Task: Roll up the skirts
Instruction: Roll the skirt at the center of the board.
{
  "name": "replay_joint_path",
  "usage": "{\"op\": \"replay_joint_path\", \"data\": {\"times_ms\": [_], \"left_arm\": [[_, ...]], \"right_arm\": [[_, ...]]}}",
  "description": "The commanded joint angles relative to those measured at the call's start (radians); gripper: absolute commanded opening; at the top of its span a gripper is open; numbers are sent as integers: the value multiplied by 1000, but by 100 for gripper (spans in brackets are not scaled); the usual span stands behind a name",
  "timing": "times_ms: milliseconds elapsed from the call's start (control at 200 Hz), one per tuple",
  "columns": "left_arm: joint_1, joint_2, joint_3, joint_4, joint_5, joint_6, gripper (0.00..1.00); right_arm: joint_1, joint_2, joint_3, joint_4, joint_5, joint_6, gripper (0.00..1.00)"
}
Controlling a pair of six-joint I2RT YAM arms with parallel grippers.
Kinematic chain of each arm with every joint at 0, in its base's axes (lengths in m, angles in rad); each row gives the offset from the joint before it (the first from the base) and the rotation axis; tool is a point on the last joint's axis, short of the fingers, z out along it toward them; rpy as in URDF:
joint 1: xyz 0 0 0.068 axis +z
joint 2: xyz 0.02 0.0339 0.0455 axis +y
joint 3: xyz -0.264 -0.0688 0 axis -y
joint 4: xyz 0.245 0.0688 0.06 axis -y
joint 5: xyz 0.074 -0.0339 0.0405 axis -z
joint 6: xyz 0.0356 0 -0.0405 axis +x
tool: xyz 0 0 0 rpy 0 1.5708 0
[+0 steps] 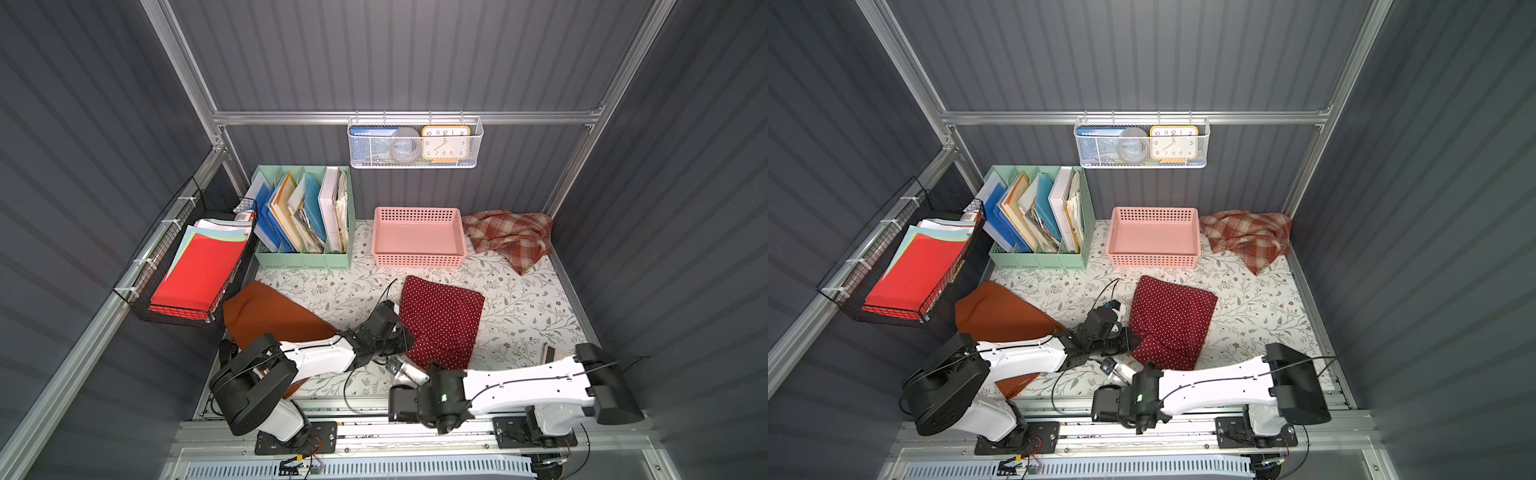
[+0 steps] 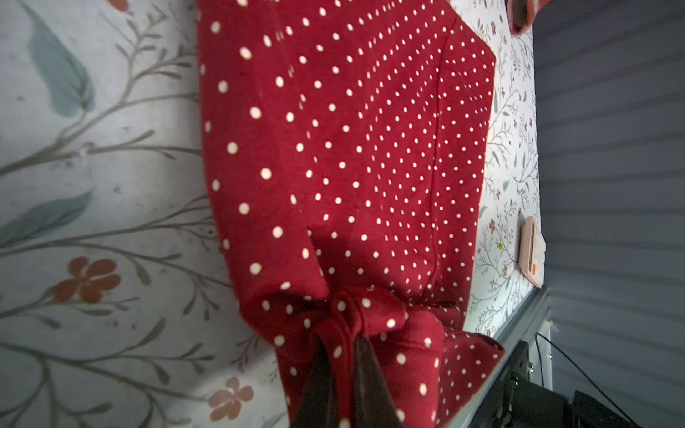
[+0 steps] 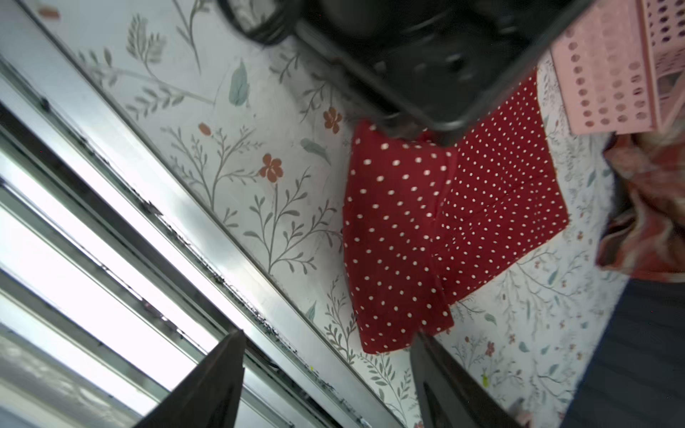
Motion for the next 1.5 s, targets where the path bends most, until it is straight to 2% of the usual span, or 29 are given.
{"op": "replay_joint_path", "data": {"times_ms": [0,195,305,580,785,1046,1306,1496], "left_arm": [[27,9,9,-99,91,49,0],[131,9,-35,-81,189,88,0],[161,35,-36,-67,253,101,0],[167,44,-26,-78,288,104,0],[170,25,-25,-98,298,109,0],[174,9,-38,-105,320,106,0],[180,-5,-33,-130,326,105,0],[185,-1,-36,-134,328,107,0]], "right_arm": [[37,43,19,-104,134,40,79],[55,98,-16,-71,163,55,82],[56,148,1,-14,165,4,85],[-22,232,-26,111,168,-31,86],[-54,338,38,75,269,1,86],[-102,404,31,93,270,14,86],[-141,448,21,112,315,34,82],[-162,468,49,25,373,132,75]]}}
